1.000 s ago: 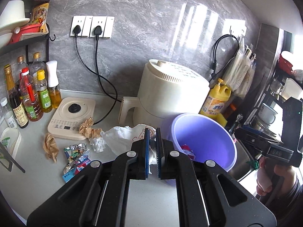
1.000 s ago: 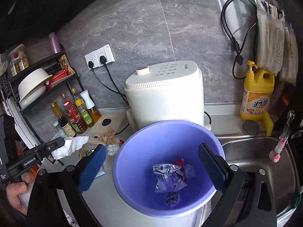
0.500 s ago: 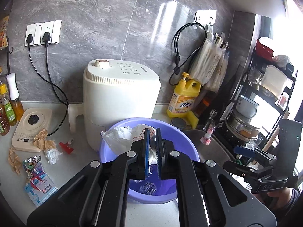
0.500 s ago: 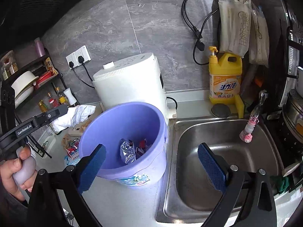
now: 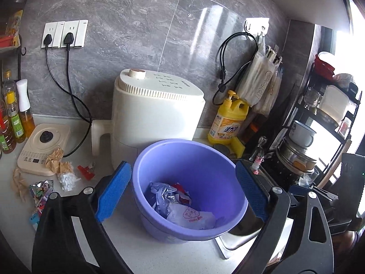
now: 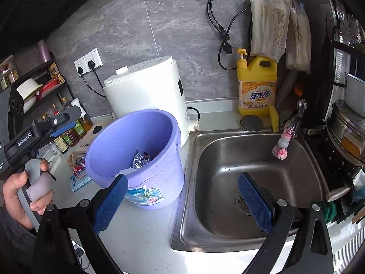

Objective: Collect trash
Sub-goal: 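Carry foil packet into bucket and open right gripper while left releases bag inside, then move both tools back to the remaining trash beside the cooktop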

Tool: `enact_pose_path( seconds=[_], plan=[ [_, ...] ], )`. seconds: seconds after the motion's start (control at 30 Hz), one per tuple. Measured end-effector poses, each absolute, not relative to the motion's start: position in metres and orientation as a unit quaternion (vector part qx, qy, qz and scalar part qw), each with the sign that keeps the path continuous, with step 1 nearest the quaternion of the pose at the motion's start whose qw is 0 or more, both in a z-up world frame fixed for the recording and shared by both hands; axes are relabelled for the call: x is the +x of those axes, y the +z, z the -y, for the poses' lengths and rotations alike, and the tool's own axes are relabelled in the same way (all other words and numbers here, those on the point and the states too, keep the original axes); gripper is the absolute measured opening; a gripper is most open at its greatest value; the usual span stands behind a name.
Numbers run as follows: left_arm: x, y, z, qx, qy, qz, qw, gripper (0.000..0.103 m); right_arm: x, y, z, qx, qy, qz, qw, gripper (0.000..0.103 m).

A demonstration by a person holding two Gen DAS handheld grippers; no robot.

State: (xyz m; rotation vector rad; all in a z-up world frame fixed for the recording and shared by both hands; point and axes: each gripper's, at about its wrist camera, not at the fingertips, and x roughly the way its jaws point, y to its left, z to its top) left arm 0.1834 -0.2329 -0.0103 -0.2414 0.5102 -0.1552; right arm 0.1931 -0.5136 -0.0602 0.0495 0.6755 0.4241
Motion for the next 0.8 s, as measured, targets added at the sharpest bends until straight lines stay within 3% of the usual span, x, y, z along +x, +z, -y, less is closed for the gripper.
enact_pose_path(
  seconds=[0.8],
  plan=[
    [0.115,-0.017,0.079,-0.107,0.049,-0.285,0.951,0.096,0.181,-0.074,0.337,0.014,0.328,-0.348,0.878,0.095]
  ],
)
